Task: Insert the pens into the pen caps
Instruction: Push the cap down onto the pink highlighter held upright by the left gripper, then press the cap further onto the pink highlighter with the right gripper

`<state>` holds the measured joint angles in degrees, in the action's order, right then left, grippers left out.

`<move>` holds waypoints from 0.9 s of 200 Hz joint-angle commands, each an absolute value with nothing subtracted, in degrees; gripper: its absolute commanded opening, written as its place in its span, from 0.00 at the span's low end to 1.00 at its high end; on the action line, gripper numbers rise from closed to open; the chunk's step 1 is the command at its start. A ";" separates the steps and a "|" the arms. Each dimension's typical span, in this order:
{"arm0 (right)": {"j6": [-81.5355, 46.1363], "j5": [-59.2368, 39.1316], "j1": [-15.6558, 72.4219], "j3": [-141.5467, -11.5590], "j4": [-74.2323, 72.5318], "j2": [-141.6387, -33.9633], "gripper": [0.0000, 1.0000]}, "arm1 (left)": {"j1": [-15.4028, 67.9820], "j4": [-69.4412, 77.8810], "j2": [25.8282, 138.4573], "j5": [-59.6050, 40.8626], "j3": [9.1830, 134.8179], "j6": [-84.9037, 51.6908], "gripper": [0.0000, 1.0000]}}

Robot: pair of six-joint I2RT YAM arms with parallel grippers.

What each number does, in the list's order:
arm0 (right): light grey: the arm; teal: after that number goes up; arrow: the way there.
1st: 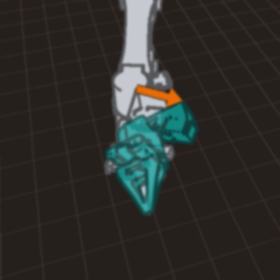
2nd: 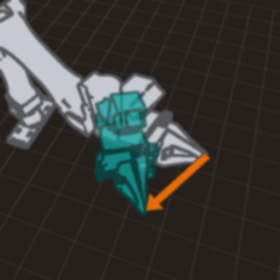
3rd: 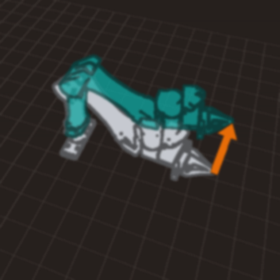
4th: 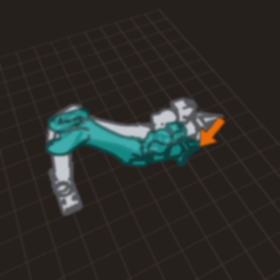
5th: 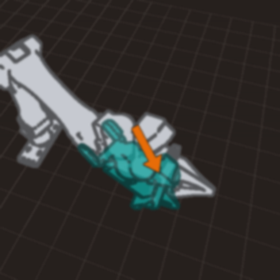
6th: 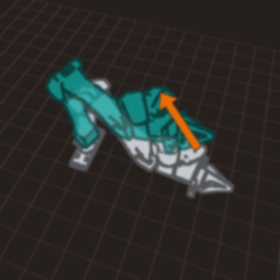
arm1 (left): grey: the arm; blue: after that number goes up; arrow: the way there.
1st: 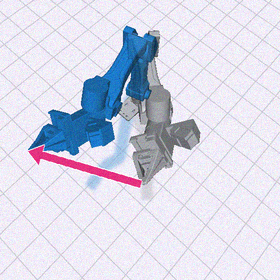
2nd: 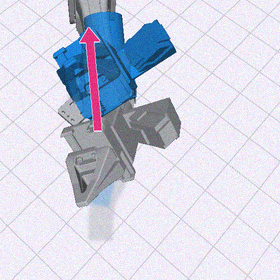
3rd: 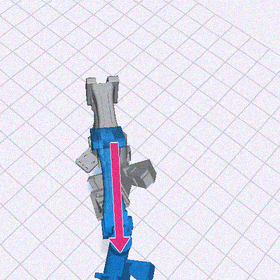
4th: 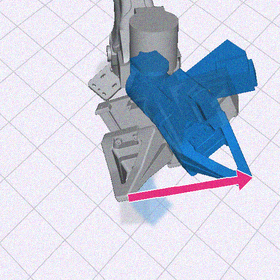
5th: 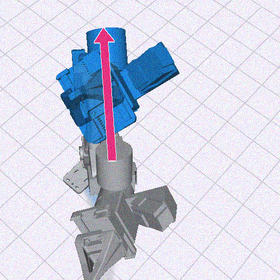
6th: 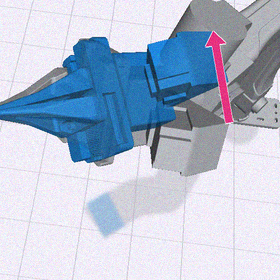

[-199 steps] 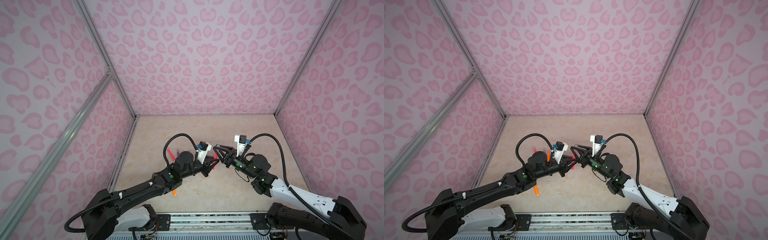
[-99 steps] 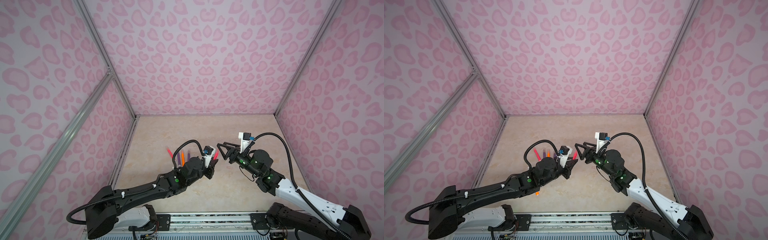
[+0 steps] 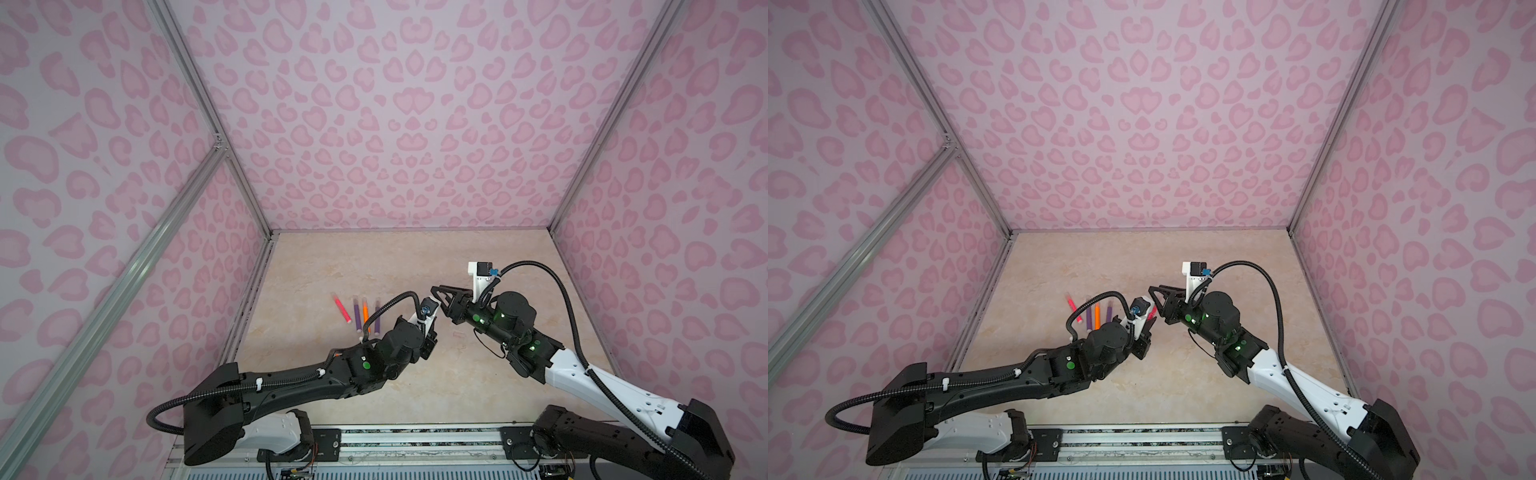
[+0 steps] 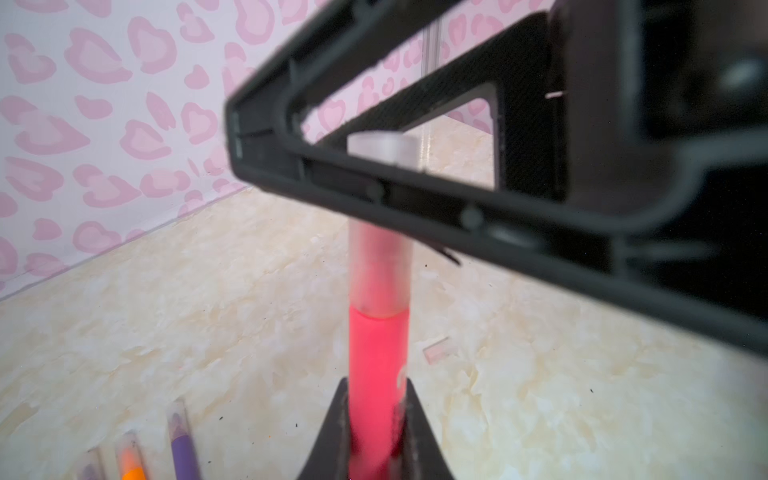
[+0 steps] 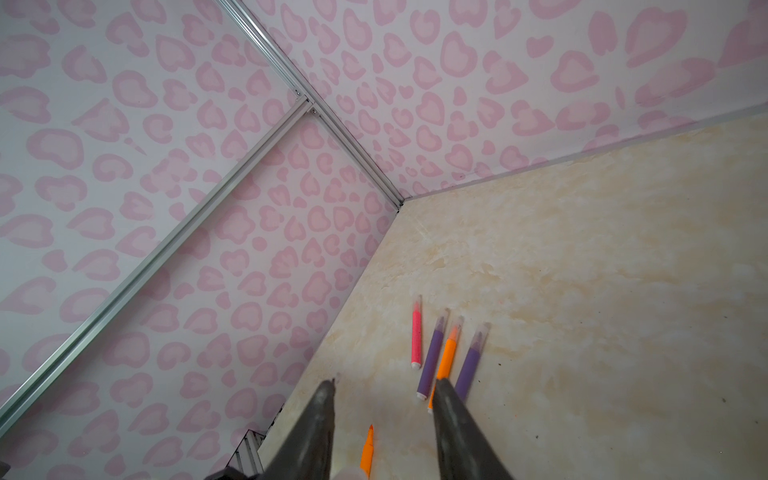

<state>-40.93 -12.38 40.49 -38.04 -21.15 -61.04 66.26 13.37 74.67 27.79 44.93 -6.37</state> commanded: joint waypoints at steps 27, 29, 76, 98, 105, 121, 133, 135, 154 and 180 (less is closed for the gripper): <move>-40.30 -13.58 40.89 -39.55 -19.49 -62.52 0.09 | 66.35 13.21 75.67 30.80 46.47 -5.80 0.03; -40.33 -13.63 40.92 -39.55 -19.51 -62.61 0.08 | 66.35 13.15 75.74 30.81 46.53 -5.84 0.03; -40.29 -14.85 42.22 -40.23 -20.31 -64.71 0.00 | 65.52 13.78 74.09 29.52 45.62 -7.29 0.04; -40.44 -15.37 43.15 -40.10 -21.13 -65.42 0.00 | 63.58 14.06 71.81 26.03 44.46 -9.09 0.03; -40.48 -15.59 43.68 -40.08 -21.40 -65.70 0.00 | 62.53 14.22 71.03 23.93 43.99 -9.83 0.03; -40.44 -16.89 44.38 -39.99 -22.00 -66.64 0.00 | 59.30 14.77 69.39 16.00 43.02 -11.96 0.04; -40.99 -18.26 44.29 -39.21 -23.29 -67.22 0.00 | 56.20 16.37 68.07 6.78 41.95 -13.76 0.04; -41.14 -18.47 44.23 -39.00 -23.69 -67.30 0.00 | 55.78 16.70 67.86 5.43 41.82 -14.16 0.04; -42.52 -20.22 44.04 -36.31 -28.78 -67.16 0.00 | 52.91 18.78 66.35 -3.60 40.64 -15.81 0.04; -42.34 -22.97 44.06 -35.07 -30.24 -66.63 0.00 | 51.64 19.91 64.46 -8.95 39.88 -15.49 0.04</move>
<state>-41.47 -14.96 43.72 -36.23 -30.85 -66.72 52.97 9.08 66.46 -2.07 40.05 -12.53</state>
